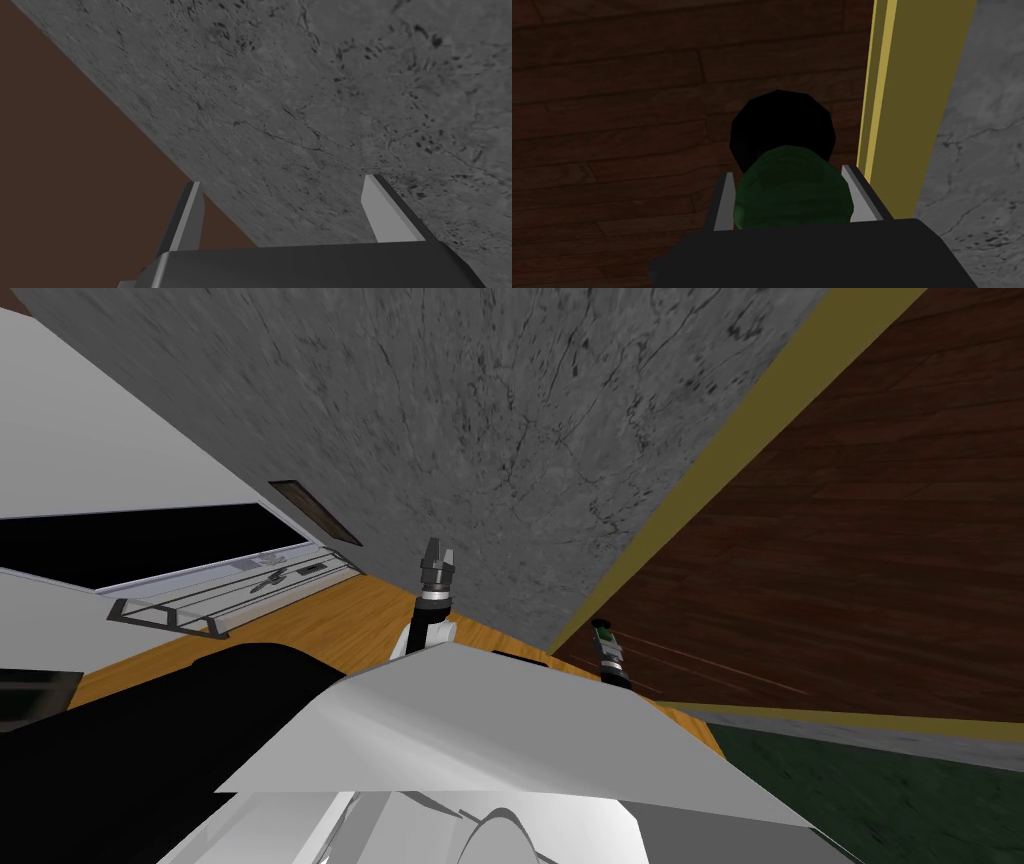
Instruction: Pull the door open
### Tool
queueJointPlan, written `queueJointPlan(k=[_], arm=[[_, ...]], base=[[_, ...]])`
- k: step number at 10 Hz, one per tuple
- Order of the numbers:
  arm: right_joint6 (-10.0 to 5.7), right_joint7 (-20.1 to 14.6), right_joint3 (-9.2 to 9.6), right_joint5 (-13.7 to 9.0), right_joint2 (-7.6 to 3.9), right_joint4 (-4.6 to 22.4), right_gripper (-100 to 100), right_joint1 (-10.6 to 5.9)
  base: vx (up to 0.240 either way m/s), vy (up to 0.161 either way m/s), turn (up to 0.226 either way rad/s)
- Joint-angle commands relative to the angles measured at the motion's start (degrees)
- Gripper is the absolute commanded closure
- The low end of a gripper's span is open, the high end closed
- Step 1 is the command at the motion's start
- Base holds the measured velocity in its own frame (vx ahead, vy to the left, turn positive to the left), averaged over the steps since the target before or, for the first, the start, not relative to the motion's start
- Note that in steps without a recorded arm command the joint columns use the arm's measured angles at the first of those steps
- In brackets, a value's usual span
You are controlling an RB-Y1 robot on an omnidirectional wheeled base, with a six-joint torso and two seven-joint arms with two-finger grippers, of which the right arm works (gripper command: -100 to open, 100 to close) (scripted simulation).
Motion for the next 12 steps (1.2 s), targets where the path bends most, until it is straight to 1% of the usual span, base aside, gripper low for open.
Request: queueJointPlan(k=[1, 4, 7, 8, 10, 11, 12], arm=[[-0.03, -2.8, 0.36, -1.0, 0.0, 0.0, 100, -0.03], [0.0, -7.0, 0.82, -2.5, -0.18, 0.1, 100, -0.08], [0.04, -11.8, 1.44, -4.6, -0.42, 0.2, 100, -0.15], [0.04, -12.3, 1.44, -4.6, -0.42, 0.2, 100, -0.15], [0.06, -15.8, 1.88, -6.0, -0.6, 0.3, 100, -0.2], [0.06, -16.1, 1.88, -6.0, -0.6, 0.3, 100, -0.2], [0.08, -18.2, 2.15, -6.9, -0.7, 0.4, 100, -0.23]], base=[[-0.039, -0.017, 0.069], [-0.044, -0.021, 0.062], [-0.045, -0.017, 0.07], [-0.035, -0.018, 0.036], [-0.041, -0.014, 0.06], [-0.033, -0.013, 0.036], [-0.036, -0.014, 0.061]])
